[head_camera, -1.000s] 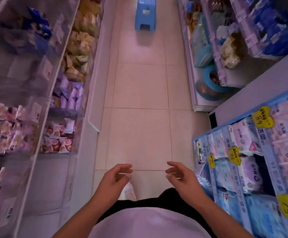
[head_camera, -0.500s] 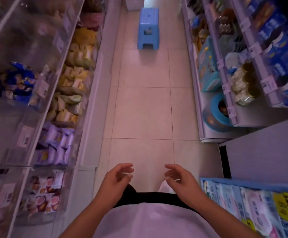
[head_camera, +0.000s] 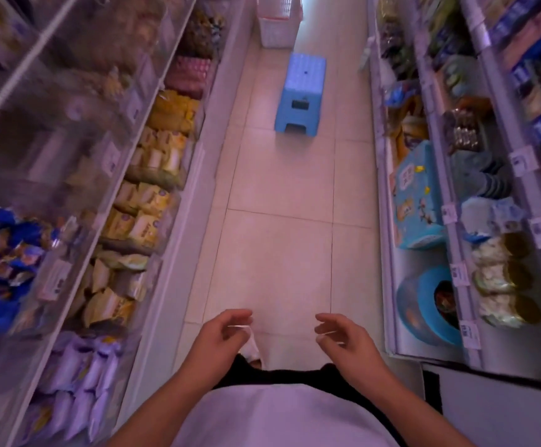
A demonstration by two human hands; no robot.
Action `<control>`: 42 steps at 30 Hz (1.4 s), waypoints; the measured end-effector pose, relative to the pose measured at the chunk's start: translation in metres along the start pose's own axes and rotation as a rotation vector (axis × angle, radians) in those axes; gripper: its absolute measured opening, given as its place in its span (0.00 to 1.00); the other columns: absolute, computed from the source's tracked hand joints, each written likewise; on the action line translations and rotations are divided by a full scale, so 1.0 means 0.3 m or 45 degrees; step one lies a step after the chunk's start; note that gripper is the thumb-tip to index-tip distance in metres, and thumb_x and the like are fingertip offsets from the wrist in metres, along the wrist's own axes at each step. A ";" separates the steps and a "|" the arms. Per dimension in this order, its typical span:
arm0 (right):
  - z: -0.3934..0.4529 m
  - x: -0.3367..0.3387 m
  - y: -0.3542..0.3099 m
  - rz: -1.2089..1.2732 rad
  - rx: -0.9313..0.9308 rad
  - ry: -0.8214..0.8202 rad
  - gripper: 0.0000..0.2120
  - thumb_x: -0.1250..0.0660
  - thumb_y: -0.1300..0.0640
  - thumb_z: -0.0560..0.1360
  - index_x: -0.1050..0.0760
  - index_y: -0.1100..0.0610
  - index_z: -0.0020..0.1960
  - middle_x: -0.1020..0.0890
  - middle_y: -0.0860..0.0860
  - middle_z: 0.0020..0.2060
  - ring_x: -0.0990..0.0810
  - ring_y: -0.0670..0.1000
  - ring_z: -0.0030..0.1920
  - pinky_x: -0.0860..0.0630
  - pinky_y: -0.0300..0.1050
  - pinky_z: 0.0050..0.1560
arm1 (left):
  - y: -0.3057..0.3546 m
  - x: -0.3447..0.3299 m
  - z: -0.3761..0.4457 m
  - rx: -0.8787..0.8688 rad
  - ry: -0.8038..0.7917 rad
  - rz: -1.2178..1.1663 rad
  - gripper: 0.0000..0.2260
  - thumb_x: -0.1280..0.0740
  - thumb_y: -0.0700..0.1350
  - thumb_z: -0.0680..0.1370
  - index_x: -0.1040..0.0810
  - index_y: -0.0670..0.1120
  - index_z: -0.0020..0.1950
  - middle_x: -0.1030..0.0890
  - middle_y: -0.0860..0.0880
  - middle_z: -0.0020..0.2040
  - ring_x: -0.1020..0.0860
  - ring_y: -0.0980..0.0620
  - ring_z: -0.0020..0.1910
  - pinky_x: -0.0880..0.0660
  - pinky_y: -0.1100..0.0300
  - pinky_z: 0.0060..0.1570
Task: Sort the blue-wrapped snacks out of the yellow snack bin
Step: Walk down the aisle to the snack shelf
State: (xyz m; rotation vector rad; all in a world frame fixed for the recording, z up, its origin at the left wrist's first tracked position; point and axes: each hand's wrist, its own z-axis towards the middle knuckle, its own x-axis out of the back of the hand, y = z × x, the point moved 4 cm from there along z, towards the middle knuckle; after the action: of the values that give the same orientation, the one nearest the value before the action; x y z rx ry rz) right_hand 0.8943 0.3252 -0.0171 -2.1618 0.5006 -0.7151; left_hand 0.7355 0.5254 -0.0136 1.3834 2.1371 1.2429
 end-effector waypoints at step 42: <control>2.451 0.602 -1.395 -0.187 0.027 -0.145 0.15 0.31 0.61 0.74 0.22 0.46 0.58 0.16 0.44 0.49 0.18 0.39 0.48 0.23 0.36 0.51 | 1.506 0.601 2.350 0.002 0.090 0.023 0.14 0.32 0.32 0.76 0.21 0.47 0.58 0.17 0.46 0.53 0.19 0.49 0.53 0.23 0.62 0.52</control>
State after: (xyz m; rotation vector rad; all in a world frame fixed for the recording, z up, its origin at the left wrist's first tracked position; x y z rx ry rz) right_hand 1.5475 0.8925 -0.0208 -2.2211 0.2761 -0.6684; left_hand 1.3690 1.1018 -0.0273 1.3817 2.1779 1.3158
